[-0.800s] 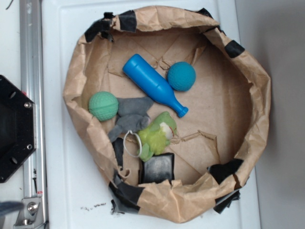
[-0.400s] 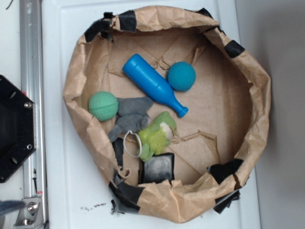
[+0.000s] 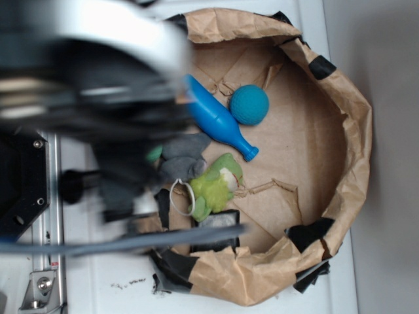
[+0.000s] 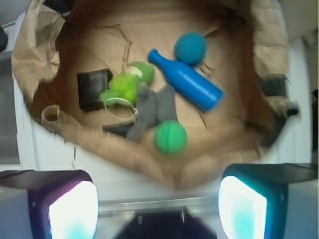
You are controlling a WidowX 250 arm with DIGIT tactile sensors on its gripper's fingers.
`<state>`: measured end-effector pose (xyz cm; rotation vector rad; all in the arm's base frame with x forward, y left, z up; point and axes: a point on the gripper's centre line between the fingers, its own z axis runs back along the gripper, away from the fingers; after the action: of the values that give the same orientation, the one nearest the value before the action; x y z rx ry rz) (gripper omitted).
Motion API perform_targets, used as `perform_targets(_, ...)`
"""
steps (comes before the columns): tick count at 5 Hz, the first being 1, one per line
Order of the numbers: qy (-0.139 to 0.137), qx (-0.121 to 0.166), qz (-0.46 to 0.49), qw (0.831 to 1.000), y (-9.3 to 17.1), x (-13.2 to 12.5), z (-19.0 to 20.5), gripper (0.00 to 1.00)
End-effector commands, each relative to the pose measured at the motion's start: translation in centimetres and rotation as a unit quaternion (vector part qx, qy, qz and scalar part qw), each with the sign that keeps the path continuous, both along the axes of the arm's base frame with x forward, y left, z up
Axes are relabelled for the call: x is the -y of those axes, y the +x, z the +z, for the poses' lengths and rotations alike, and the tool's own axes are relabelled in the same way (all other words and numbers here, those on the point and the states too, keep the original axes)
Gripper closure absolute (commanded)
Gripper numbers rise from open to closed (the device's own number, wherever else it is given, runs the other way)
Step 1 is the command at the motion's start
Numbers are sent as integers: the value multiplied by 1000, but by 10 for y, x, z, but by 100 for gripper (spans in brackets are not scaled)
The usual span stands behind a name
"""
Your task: Grab the green ball.
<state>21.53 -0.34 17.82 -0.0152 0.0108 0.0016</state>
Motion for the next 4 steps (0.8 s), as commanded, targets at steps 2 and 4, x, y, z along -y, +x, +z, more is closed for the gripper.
perform_targets(2, -27, -76, -111, 991, 14, -19, -112, 0)
perform_targets(4, -37, -29, -144, 988, -12, -10, -125, 0)
